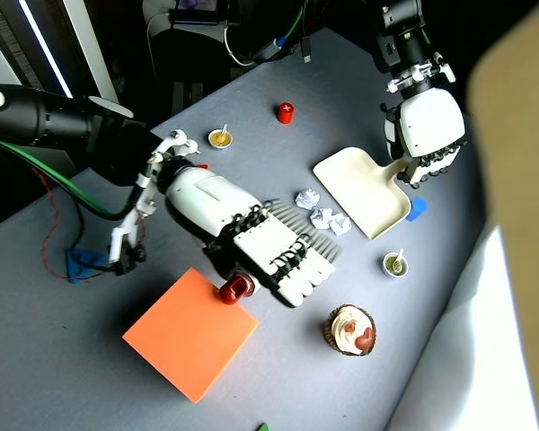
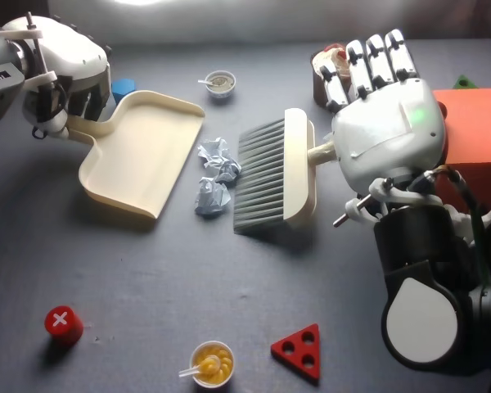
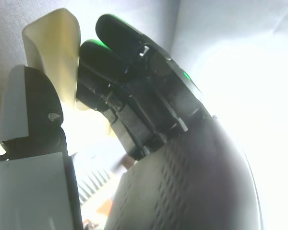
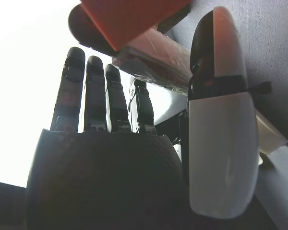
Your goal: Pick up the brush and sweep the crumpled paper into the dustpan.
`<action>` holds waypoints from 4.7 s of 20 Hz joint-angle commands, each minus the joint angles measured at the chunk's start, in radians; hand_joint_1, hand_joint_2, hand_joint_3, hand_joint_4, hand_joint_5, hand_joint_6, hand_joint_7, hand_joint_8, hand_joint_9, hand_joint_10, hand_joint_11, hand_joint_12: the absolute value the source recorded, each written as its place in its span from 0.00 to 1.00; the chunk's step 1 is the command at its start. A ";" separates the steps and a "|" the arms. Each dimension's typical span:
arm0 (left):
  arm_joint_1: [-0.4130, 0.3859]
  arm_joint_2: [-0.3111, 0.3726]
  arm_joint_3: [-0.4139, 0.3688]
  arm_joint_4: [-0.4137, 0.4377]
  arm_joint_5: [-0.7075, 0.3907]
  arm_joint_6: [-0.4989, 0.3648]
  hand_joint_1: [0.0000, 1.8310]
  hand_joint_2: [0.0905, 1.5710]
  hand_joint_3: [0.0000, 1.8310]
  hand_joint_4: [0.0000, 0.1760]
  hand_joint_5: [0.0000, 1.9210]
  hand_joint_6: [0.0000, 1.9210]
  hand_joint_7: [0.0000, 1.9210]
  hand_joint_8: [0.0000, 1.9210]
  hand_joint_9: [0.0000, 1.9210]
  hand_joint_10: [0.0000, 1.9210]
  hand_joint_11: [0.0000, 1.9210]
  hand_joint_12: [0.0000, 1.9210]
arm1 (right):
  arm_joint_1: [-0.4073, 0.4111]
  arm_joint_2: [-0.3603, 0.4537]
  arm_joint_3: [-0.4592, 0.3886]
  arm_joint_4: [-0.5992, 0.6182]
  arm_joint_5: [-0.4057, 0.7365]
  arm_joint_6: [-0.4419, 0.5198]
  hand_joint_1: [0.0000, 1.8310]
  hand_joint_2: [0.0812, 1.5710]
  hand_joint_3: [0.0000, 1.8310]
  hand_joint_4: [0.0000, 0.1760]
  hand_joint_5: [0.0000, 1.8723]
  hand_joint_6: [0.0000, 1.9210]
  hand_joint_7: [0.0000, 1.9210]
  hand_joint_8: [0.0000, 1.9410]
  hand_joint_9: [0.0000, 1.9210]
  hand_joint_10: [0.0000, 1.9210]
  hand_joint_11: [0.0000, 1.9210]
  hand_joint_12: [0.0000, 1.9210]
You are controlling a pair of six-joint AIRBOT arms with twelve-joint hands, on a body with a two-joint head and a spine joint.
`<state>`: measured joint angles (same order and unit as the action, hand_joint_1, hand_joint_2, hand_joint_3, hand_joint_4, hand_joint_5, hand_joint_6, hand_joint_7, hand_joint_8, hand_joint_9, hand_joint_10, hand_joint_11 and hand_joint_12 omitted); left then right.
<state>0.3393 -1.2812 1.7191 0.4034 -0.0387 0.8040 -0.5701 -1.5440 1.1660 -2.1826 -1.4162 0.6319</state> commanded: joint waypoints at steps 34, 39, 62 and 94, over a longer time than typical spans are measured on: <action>-0.006 -0.007 0.026 -0.012 -0.129 0.064 0.76 0.66 0.00 0.00 0.52 0.47 0.59 0.33 0.51 0.58 0.43 0.46 | -0.014 -0.088 0.185 -0.128 -0.059 0.113 0.64 0.63 0.00 0.00 0.59 0.33 0.40 0.99 0.42 1.00 0.45 1.00; -0.009 -0.009 0.028 -0.013 -0.129 0.069 0.76 0.66 0.00 0.00 0.52 0.46 0.60 0.31 0.52 0.58 0.43 0.46 | -0.016 -0.088 0.186 -0.129 -0.055 0.121 0.72 0.76 0.00 0.00 0.54 1.00 0.66 1.00 0.72 1.00 0.73 1.00; -0.020 0.004 0.015 -0.016 -0.120 0.075 0.76 0.66 0.00 0.00 0.52 0.47 0.60 0.30 0.52 0.57 0.43 0.47 | 0.047 0.073 -0.028 -0.190 0.033 -0.203 0.88 0.77 0.00 1.00 0.47 1.00 0.55 1.00 0.65 1.00 0.73 1.00; -0.020 0.008 -0.018 -0.022 -0.118 0.082 0.76 0.66 0.00 0.00 0.53 0.45 0.59 0.33 0.52 0.56 0.43 0.48 | 0.400 0.059 -0.161 0.299 0.262 -0.946 0.86 0.77 0.00 1.00 0.51 1.00 0.58 1.00 0.66 1.00 0.63 0.97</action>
<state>0.3290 -1.2854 1.6981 0.3790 -0.0803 0.8749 -0.1886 -1.4910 1.0046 -1.7756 -1.0988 -0.2962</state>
